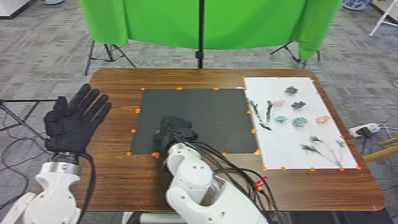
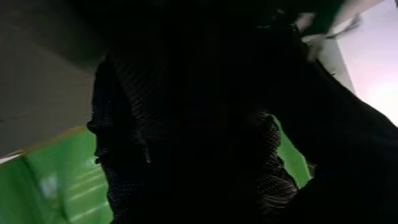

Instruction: Arrange flowers

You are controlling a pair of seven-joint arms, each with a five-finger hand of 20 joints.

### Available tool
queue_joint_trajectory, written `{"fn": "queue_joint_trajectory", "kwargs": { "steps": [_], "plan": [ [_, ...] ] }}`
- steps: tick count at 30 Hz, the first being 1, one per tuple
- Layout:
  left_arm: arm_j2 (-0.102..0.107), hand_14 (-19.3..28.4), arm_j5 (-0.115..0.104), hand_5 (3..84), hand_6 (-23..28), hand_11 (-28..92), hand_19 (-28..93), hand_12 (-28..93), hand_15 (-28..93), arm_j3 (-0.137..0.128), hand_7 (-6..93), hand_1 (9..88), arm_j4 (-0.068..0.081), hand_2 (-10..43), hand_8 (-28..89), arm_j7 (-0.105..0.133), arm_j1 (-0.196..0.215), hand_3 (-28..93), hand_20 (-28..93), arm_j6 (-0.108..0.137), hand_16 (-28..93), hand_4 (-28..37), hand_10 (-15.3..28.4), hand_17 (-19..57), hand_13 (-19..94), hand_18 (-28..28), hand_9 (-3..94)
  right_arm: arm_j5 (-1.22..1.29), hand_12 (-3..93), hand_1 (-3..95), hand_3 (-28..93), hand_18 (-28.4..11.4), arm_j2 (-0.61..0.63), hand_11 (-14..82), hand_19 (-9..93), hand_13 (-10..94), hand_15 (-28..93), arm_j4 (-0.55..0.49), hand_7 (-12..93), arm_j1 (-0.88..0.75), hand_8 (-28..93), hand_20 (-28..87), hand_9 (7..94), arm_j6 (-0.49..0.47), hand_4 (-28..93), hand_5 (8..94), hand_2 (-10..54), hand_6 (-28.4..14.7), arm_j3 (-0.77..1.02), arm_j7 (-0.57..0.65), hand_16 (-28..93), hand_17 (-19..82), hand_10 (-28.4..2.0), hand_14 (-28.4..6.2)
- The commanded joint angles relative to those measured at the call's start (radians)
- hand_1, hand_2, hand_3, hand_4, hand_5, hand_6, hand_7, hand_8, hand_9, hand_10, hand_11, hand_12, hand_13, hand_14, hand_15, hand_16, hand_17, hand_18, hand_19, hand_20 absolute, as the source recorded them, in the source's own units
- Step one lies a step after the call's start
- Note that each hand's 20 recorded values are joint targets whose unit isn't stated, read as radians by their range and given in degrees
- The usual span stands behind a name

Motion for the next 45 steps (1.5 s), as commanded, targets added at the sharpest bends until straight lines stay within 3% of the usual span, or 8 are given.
{"fn": "queue_joint_trajectory", "kwargs": {
  "steps": [1, 10, 14, 18, 21, 23, 35, 45],
  "plan": [
    [-0.003, 16.3, -0.008, 46.4, 10.0, 15, 35, 9, 29, 0.011, 7.0, 26.8, 0.012, 10.7, -8, 0.0, 0.002, 77, 12, 0.002, -5, -28.3, 14.7, -6.1, 29, 15.4, 39.1, 0.009, 23.2, 38.5, 83, -28.4, -0.008, 29.4, 81, 75, 52, -0.001, 17, -0.008, -5, 23, 84.5, 0.004, -23, 77.2, -9.5, -4.9, 0.009, -0.005, 23, 29, -16.3, -13.5],
    [-0.015, 16.3, -0.014, 46.4, 10.0, 15, 35, 9, 29, 0.005, 7.0, 26.8, 0.005, 10.7, -8, 0.016, 0.019, 77, 12, 0.01, -5, -28.3, 14.7, -6.1, 29, 15.5, 39.1, 0.028, 22.3, 37.4, 84, -28.4, -0.005, 30.1, 82, 74, 53, -0.012, 11, -0.015, -11, 22, 83.9, -0.002, -23, 74.2, -9.5, -6.9, 0.036, -0.014, 22, 29, -16.8, -14.1],
    [-0.043, 16.4, -0.008, 46.6, 10.2, 15, 36, 9, 29, -0.028, 7.1, 26.9, -0.015, 10.7, -8, 0.06, 0.064, 77, 12, 0.004, -5, -28.3, 14.8, -6.2, 29, 15.5, 39.0, 0.08, 21.8, 35.8, 84, -28.4, 0.063, 29.1, 81, 72, 53, -0.073, 9, -0.008, -11, 21, 80.9, 0.016, -23, 70.4, -9.5, -7.9, 0.042, -0.071, 22, 29, -17.8, -15.0],
    [-0.047, 16.6, -0.014, 46.6, 10.2, 15, 36, 10, 30, -0.059, 7.3, 26.9, -0.033, 10.8, -8, 0.085, 0.106, 77, 12, 0.024, -5, -28.3, 15.0, -6.4, 29, 15.6, 39.1, 0.235, 19.2, 30.7, 84, -28.2, 0.106, 25.2, 80, 61, 55, -0.163, 14, -0.018, -11, 21, 72.8, -0.14, -21, 72.7, -6.0, -6.2, 0.09, -0.156, 19, 24, -21.1, -17.9],
    [-0.052, 16.6, -0.017, 46.6, 10.1, 15, 36, 10, 30, -0.064, 7.4, 26.7, -0.035, 10.7, -8, 0.081, 0.112, 77, 12, 0.026, -5, -28.3, 15.0, -6.5, 30, 15.8, 39.1, 0.213, 15.4, 26.2, 86, -25.6, 0.12, 19.0, 76, 34, 54, -0.201, 17, -0.023, -12, 21, 49.9, -0.32, -21, 72.5, -1.3, -4.8, 0.104, -0.235, 10, 15, -25.9, -23.5],
    [-0.048, 16.6, -0.015, 46.6, 10.2, 15, 36, 9, 30, -0.066, 7.4, 26.7, -0.037, 10.7, -8, 0.082, 0.115, 77, 12, 0.024, -5, -28.3, 15.0, -6.5, 30, 15.8, 39.1, 0.189, 14.8, 24.4, 86, -25.1, 0.128, 16.7, 73, 25, 48, -0.22, 18, -0.031, -12, 21, 43.9, -0.38, -22, 71.5, 0.2, -4.1, 0.095, -0.268, 8, 11, -26.2, -24.0],
    [-0.049, 16.8, -0.001, 46.6, 10.2, 15, 36, 9, 31, -0.045, 7.4, 26.7, -0.029, 10.9, -8, 0.066, 0.096, 77, 12, 0.032, -5, -28.3, 15.0, -6.6, 29, 15.9, 39.1, 0.032, 16.0, 23.5, 84, -25.5, 0.103, 18.2, 72, 23, 47, -0.171, 12, -0.037, -12, 25, 41.4, -0.516, -22, 66.2, 0.7, -2.0, 0.088, -0.31, 10, 9, -25.9, -24.1],
    [-0.04, 17.1, 0.0, 46.8, 10.3, 15, 37, 9, 31, -0.019, 7.6, 26.7, -0.019, 11.3, -8, 0.042, 0.067, 77, 12, 0.035, -5, -28.3, 15.0, -6.7, 29, 15.9, 39.1, 0.098, 17.3, 24.1, 85, -25.8, 0.065, 25.4, 76, 28, 62, -0.107, 5, -0.017, -11, 30, 50.1, -0.477, -21, 60.8, 3.3, -13.1, 0.087, -0.205, 10, 13, -25.6, -24.9]
  ]
}}
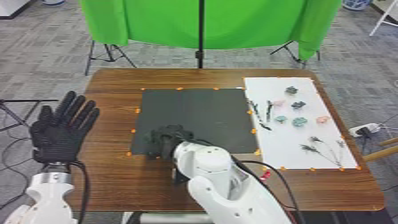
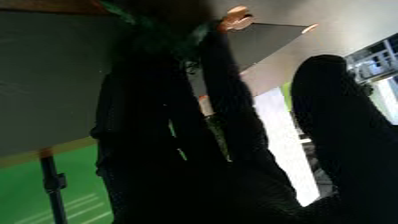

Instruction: Arrange flowers

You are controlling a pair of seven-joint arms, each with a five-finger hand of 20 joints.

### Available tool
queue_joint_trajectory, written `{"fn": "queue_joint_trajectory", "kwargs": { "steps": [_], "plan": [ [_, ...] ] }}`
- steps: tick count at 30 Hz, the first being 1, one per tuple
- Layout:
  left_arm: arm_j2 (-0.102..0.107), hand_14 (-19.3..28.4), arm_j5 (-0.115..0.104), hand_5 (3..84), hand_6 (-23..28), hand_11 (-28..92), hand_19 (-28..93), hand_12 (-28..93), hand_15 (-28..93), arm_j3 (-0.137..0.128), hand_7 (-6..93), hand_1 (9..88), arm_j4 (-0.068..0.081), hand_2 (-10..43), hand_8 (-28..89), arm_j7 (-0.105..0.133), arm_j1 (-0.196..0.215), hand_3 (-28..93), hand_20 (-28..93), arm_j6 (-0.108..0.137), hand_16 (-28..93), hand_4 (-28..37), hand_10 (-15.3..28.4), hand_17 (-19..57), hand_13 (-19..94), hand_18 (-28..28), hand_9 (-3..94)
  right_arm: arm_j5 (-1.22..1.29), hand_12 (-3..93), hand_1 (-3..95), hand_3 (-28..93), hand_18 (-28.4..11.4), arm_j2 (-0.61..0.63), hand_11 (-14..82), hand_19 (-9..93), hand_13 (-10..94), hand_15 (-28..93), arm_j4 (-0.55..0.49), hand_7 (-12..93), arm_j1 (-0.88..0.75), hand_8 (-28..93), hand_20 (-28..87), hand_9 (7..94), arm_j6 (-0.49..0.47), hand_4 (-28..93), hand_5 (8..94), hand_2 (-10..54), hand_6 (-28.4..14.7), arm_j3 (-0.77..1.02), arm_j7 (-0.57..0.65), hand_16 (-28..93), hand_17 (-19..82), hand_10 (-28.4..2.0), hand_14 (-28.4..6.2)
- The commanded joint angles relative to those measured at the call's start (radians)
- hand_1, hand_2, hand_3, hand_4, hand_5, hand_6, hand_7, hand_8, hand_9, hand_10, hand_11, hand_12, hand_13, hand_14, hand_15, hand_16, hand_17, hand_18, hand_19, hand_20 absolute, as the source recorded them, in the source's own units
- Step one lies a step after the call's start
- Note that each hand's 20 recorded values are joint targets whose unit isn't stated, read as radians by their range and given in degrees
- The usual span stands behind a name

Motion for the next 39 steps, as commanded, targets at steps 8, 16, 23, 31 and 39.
{"fn": "queue_joint_trajectory", "kwargs": {
  "steps": [8, 16, 23, 31, 39],
  "plan": [
    [0.008, 17.2, 0.004, 46.9, 10.4, 16, 37, 9, 32, 0.031, 7.6, 26.8, 0.02, 11.7, -8, -0.037, -0.023, 76, 12, 0.012, -6, -28.3, 15.1, -6.7, 29, 15.9, 39.2, 0.155, 17.6, 23.7, 87, -25.9, -0.036, 27.8, 77, 27, 66, 0.095, 4, -0.003, -11, 30, 48.3, 0.079, -21, 57.7, 5.0, -16.4, -0.001, 0.183, 9, 14, -27.3, -26.5],
    [0.003, 17.2, 0.0, 46.9, 10.3, 16, 37, 9, 32, 0.026, 7.7, 26.8, 0.019, 11.8, -8, -0.026, -0.019, 76, 12, 0.016, -6, -28.3, 15.2, -6.8, 29, 15.9, 39.2, 0.157, 15.3, 23.5, 87, -25.6, -0.033, 23.8, 77, 27, 65, 0.102, 6, -0.007, -11, 28, 46.4, 0.067, -21, 59.2, 6.3, -13.9, 0.006, 0.177, 8, 14, -27.2, -25.9],
    [0.006, 17.2, -0.004, 46.9, 10.4, 16, 37, 9, 32, 0.042, 7.7, 26.7, 0.025, 11.8, -8, -0.044, -0.037, 76, 12, 0.009, -6, -28.3, 15.2, -6.8, 29, 15.9, 39.2, 0.177, 14.4, 23.2, 87, -25.7, -0.036, 19.4, 77, 28, 64, 0.1, 7, 0.002, -11, 27, 44.4, 0.084, -21, 58.9, 6.8, -11.7, 0.004, 0.176, 7, 14, -26.6, -25.3],
    [0.002, 17.1, -0.01, 47.0, 10.4, 16, 37, 9, 32, 0.038, 7.7, 26.8, 0.023, 11.9, -8, -0.036, -0.028, 76, 12, 0.015, -6, -28.3, 15.3, -6.8, 29, 15.8, 39.2, 0.162, 14.8, 22.2, 86, -26.0, -0.036, 18.9, 78, 29, 64, 0.1, 9, -0.001, -11, 27, 43.9, 0.092, -22, 56.0, 7.4, -8.5, 0.007, 0.174, 7, 14, -26.6, -25.3],
    [-0.008, 17.2, -0.017, 47.1, 10.5, 16, 37, 9, 32, 0.032, 7.7, 26.8, 0.011, 11.9, -8, -0.016, -0.006, 77, 12, 0.02, -6, -28.3, 15.5, -6.8, 29, 15.9, 39.3, 0.135, 13.2, 22.4, 86, -26.1, -0.015, 13.8, 78, 29, 64, 0.057, 11, -0.012, -12, 26, 40.0, 0.168, -22, 59.2, 6.3, -4.3, 0.012, 0.141, 7, 14, -27.7, -25.5]
  ]
}}
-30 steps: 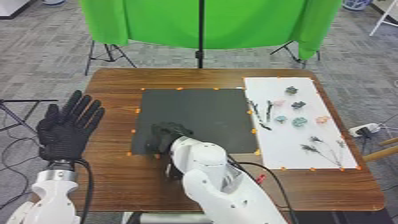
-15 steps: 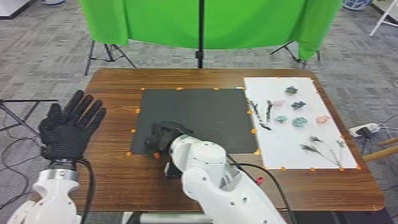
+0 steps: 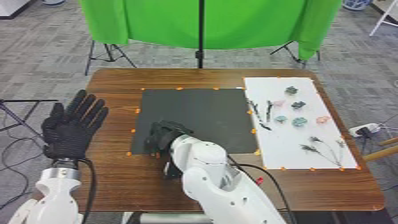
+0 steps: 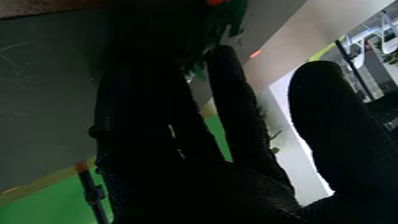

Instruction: Arrange flowers

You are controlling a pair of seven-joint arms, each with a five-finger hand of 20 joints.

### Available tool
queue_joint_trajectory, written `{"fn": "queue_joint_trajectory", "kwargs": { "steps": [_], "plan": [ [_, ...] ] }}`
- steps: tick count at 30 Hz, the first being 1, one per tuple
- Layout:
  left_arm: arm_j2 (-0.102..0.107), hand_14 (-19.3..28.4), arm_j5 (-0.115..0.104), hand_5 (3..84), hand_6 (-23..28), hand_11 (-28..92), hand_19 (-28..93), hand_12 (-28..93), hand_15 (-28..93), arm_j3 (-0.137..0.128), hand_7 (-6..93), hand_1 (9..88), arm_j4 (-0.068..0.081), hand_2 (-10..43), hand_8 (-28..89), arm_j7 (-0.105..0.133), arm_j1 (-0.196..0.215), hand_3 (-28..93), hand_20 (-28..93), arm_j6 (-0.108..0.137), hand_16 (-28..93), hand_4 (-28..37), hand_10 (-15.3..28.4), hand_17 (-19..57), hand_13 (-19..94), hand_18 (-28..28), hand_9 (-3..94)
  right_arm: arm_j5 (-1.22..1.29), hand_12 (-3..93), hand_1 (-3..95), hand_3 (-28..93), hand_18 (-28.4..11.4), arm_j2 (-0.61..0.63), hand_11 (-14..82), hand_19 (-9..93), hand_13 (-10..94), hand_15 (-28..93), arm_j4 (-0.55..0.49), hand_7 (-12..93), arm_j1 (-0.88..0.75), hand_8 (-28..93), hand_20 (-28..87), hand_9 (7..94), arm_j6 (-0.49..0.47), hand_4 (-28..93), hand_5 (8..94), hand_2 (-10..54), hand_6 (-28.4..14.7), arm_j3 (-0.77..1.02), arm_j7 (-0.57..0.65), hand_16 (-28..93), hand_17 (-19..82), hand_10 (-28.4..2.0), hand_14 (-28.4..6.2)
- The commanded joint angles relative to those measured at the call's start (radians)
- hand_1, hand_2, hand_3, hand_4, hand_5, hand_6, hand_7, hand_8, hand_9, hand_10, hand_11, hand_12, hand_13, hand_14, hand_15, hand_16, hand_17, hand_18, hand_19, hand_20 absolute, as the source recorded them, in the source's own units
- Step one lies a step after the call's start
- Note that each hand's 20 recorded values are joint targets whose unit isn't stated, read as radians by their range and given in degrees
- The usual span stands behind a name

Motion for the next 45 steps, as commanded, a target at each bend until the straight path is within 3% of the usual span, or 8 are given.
{"fn": "queue_joint_trajectory", "kwargs": {
  "steps": [1, 20, 23, 28, 32, 36, 39, 45],
  "plan": [
    [-0.013, 17.2, -0.008, 47.1, 10.5, 16, 37, 9, 32, -0.003, 7.7, 26.8, -0.006, 11.9, -8, 0.012, 0.035, 77, 12, 0.011, -6, -28.3, 15.6, -6.8, 29, 15.9, 39.3, -0.013, 13.3, 22.3, 85, -26.2, 0.034, 13.4, 78, 29, 63, 0.002, 11, -0.031, -12, 26, 39.8, 0.055, -22, 59.1, 5.9, -4.2, 0.013, -0.005, 7, 15, -27.9, -25.5],
    [-0.025, 17.4, -0.008, 47.0, 10.6, 16, 37, 10, 33, -0.006, 7.8, 26.8, 0.0, 11.8, -8, -0.005, 0.036, 77, 12, 0.003, -6, -28.3, 16.0, -6.8, 29, 15.8, 39.0, 0.149, 12.7, 20.7, 82, -27.8, 0.025, 9.1, 78, 31, 58, -0.109, 10, -0.069, -12, 24, 36.2, 0.112, -23, 59.2, 0.7, -2.0, 0.063, 0.05, 8, 16, -28.4, -26.5],
    [-0.04, 17.5, -0.002, 46.9, 10.6, 16, 37, 10, 33, -0.016, 7.9, 26.8, -0.001, 11.8, -8, 0.0, 0.042, 77, 12, -0.008, -6, -28.3, 16.0, -6.8, 29, 15.8, 38.9, 0.214, 12.8, 21.2, 82, -27.7, 0.034, 9.0, 79, 31, 59, -0.17, 11, -0.094, -12, 24, 35.0, 0.204, -23, 55.7, -1.0, -1.7, 0.135, 0.084, 8, 17, -28.4, -26.7],
    [-0.061, 17.5, -0.004, 46.8, 10.5, 16, 37, 10, 33, -0.032, 7.8, 26.7, -0.002, 11.8, -8, 0.013, 0.046, 77, 12, -0.001, -6, -28.3, 15.9, -6.8, 29, 15.8, 38.9, 0.256, 13.2, 23.1, 83, -27.9, 0.126, 9.8, 83, 31, 62, -0.254, 14, -0.112, -12, 25, 35.2, 0.328, -22, 49.3, -5.1, -1.1, 0.294, 0.119, 8, 18, -28.4, -27.0],
    [-0.064, 17.5, 0.016, 46.8, 10.5, 16, 37, 10, 33, -0.042, 7.8, 26.7, -0.011, 11.8, -8, 0.024, 0.062, 77, 12, -0.007, -6, -28.3, 15.8, -6.8, 29, 15.9, 38.9, 0.192, 15.0, 23.9, 84, -27.8, 0.189, 16.1, 84, 32, 64, -0.289, 16, -0.137, -13, 23, 38.9, 0.378, -23, 41.7, -6.6, -7.1, 0.435, 0.183, 8, 19, -28.4, -26.1],
    [-0.072, 17.5, 0.003, 46.8, 10.5, 16, 37, 10, 33, -0.047, 7.7, 26.8, -0.013, 11.8, -8, 0.031, 0.075, 77, 12, 0.005, -6, -28.3, 15.8, -6.8, 29, 15.9, 38.9, 0.146, 15.4, 27.2, 84, -27.6, 0.25, 23.6, 85, 33, 66, -0.311, 15, -0.164, -12, 21, 42.2, 0.374, -25, 43.9, -9.4, -11.0, 0.546, 0.277, 7, 19, -28.0, -25.6],
    [-0.072, 17.4, 0.012, 46.8, 10.5, 16, 37, 10, 33, -0.044, 7.8, 26.8, -0.017, 11.8, -8, 0.03, 0.08, 77, 12, 0.007, -6, -28.3, 15.8, -6.8, 29, 15.9, 38.9, 0.078, 16.1, 28.2, 84, -27.5, 0.314, 27.0, 86, 35, 67, -0.343, 15, -0.215, -12, 20, 44.8, 0.343, -27, 47.9, -9.5, -12.1, 0.61, 0.314, 8, 19, -27.6, -25.2],
    [-0.072, 17.5, 0.013, 46.8, 10.5, 16, 37, 10, 33, -0.051, 7.8, 26.8, -0.022, 11.8, -8, 0.031, 0.088, 76, 12, 0.02, -6, -28.3, 15.7, -6.8, 29, 15.8, 38.9, -0.057, 16.0, 33.1, 83, -27.3, 0.38, 27.3, 86, 39, 65, -0.442, 15, -0.413, -13, 20, 50.5, 0.308, -28, 57.1, -9.5, -9.4, 0.748, 0.345, 8, 20, -24.9, -23.2]
  ]
}}
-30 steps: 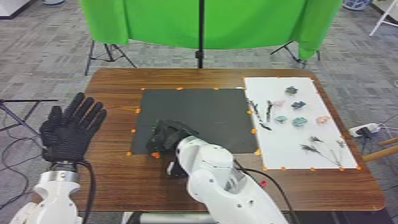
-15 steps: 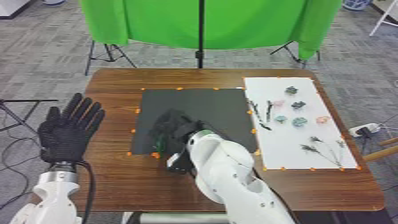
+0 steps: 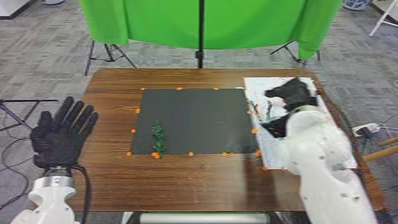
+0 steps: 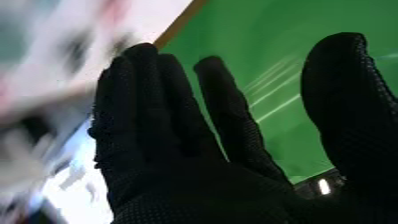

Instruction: Arrange flowers

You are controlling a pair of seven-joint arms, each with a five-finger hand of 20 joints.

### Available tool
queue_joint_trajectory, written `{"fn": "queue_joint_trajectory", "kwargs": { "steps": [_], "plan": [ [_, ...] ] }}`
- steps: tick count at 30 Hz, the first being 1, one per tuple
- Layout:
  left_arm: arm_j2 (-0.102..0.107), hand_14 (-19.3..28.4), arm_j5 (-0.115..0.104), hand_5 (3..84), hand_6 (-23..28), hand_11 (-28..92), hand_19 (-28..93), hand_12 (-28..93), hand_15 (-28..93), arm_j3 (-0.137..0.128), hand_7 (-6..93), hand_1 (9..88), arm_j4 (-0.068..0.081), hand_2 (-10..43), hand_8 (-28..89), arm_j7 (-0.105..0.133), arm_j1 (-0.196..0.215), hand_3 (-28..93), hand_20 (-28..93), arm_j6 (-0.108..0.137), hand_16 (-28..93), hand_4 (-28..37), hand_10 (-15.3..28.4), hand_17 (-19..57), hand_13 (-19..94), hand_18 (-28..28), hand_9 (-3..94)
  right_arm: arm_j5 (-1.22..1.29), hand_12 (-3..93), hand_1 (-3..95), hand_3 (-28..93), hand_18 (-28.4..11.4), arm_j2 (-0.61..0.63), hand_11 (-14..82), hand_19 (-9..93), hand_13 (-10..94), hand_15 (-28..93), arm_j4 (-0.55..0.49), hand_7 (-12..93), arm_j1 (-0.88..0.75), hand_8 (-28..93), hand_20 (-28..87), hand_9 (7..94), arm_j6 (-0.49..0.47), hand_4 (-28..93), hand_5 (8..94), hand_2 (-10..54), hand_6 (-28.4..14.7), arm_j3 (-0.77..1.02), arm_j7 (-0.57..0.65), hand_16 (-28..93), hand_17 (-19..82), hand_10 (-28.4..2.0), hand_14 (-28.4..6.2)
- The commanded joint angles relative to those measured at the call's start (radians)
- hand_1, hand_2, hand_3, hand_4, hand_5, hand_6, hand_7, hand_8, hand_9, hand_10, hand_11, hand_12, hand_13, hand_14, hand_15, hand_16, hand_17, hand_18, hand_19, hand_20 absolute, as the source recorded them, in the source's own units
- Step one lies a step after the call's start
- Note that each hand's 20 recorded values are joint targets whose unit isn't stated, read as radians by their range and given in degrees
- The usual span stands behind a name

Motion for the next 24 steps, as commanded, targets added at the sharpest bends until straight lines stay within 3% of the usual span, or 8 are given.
{"fn": "queue_joint_trajectory", "kwargs": {
  "steps": [1, 7, 8, 10, 12, 21, 24],
  "plan": [
    [-0.01, 17.4, 0.009, 46.8, 10.5, 16, 37, 10, 33, -0.003, 7.8, 26.8, -0.004, 11.8, -8, 0.001, 0.026, 76, 12, 0.019, -6, -28.3, 15.7, -6.8, 29, 15.8, 39.0, -0.158, 16.0, 33.7, 83, -27.3, 0.127, 27.2, 86, 40, 65, -0.112, 15, -0.254, -13, 20, 51.1, -0.036, -28, 57.3, -9.5, -9.4, 0.158, 0.024, 9, 20, -24.6, -23.0],
    [-0.014, 17.5, 0.012, 46.8, 10.5, 16, 37, 10, 33, 0.0, 7.9, 26.8, 0.004, 11.9, -8, -0.008, 0.011, 76, 12, 0.027, -6, -28.3, 15.7, -6.8, 29, 15.8, 39.0, -0.074, 16.7, 35.8, 83, -26.6, 0.149, 27.6, 86, 47, 63, -0.146, 14, -0.407, -12, 21, 57.4, -0.088, -28, 60.7, -9.5, -7.5, 0.263, 0.055, 11, 22, -22.0, -19.9],
    [-0.006, 17.5, 0.008, 46.8, 10.5, 16, 37, 10, 33, 0.005, 7.9, 26.8, 0.009, 11.9, -8, -0.007, 0.006, 76, 12, 0.027, -6, -28.3, 15.5, -6.8, 29, 15.8, 39.1, -0.09, 16.9, 36.1, 83, -26.6, 0.146, 27.7, 86, 48, 63, -0.15, 14, -0.435, -12, 21, 57.9, -0.095, -28, 60.9, -9.5, -7.3, 0.282, 0.041, 11, 22, -21.9, -19.5],
    [-0.007, 17.5, 0.007, 46.9, 10.5, 16, 37, 10, 33, 0.001, 8.0, 26.8, 0.001, 11.9, -8, -0.001, 0.023, 77, 12, 0.031, -6, -28.3, 15.4, -6.8, 29, 15.8, 39.1, -0.107, 17.3, 35.9, 83, -26.5, 0.149, 27.9, 86, 49, 63, -0.15, 14, -0.471, -12, 21, 58.7, -0.104, -28, 61.4, -9.5, -7.0, 0.299, 0.03, 12, 23, -21.4, -18.8],
    [-0.008, 17.5, 0.009, 47.0, 10.6, 16, 37, 10, 33, 0.0, 8.0, 26.8, 0.006, 11.9, -8, -0.003, 0.017, 77, 12, 0.03, -6, -28.3, 15.4, -6.8, 29, 15.8, 39.2, -0.12, 17.7, 35.2, 84, -26.3, 0.147, 28.4, 86, 50, 63, -0.154, 14, -0.499, -12, 21, 58.8, -0.108, -28, 61.8, -9.5, -6.8, 0.315, 0.022, 13, 23, -21.1, -18.4],
    [-0.013, 17.5, 0.012, 47.0, 10.4, 17, 37, 10, 33, 0.007, 8.0, 26.8, 0.005, 11.8, -8, 0.004, 0.023, 77, 12, 0.025, -6, -28.3, 15.1, -6.8, 29, 15.9, 39.2, -0.188, 18.4, 39.3, 79, -25.9, 0.141, 30.5, 85, 49, 64, -0.081, 14, -0.497, -12, 22, 58.0, -0.065, -28, 62.4, -9.5, -6.0, 0.299, -0.008, 15, 23, -20.4, -17.9],
    [-0.017, 17.5, 0.007, 46.9, 10.4, 16, 37, 10, 33, 0.008, 8.0, 26.9, 0.002, 11.7, -8, 0.004, 0.028, 77, 12, 0.034, -6, -28.3, 15.1, -6.8, 29, 15.9, 39.2, -0.209, 18.5, 40.6, 78, -25.6, 0.135, 31.1, 85, 49, 64, -0.035, 15, -0.483, -13, 22, 58.0, -0.016, -28, 62.6, -9.5, -5.7, 0.28, -0.026, 15, 23, -20.0, -17.6]
  ]
}}
